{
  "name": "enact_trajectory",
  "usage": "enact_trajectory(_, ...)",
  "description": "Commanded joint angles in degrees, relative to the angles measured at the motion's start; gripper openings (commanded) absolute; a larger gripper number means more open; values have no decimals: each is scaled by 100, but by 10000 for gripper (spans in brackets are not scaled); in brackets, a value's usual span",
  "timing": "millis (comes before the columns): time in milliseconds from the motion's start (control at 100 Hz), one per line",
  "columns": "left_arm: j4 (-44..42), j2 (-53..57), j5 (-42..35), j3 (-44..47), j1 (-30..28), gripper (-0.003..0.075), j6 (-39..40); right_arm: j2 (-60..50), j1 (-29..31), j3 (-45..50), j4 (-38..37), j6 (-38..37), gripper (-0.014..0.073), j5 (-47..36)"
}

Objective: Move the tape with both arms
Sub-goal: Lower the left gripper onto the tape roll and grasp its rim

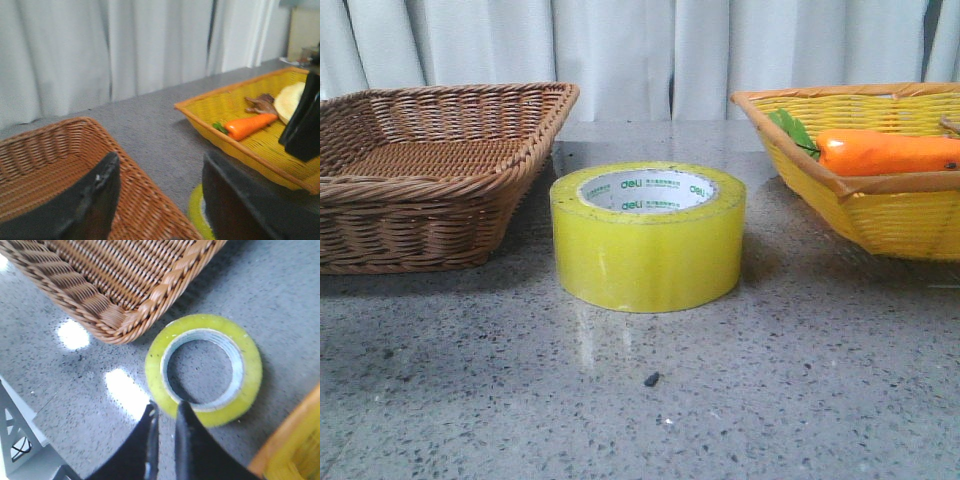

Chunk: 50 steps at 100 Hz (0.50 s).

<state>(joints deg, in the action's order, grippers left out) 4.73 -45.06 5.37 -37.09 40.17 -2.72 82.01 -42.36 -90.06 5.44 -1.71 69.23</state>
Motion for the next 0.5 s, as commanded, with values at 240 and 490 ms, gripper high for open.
enact_trajectory(240, 52, -1697, -105, -970, 1091, 441, 45, -1692, 12, -203, -990, -475, -72, -376)
enact_trajectory(490, 52, -2955, 1163, -2060, 1482, 441, 45, -2698, 12, -203, -1201, -676, -73, -348)
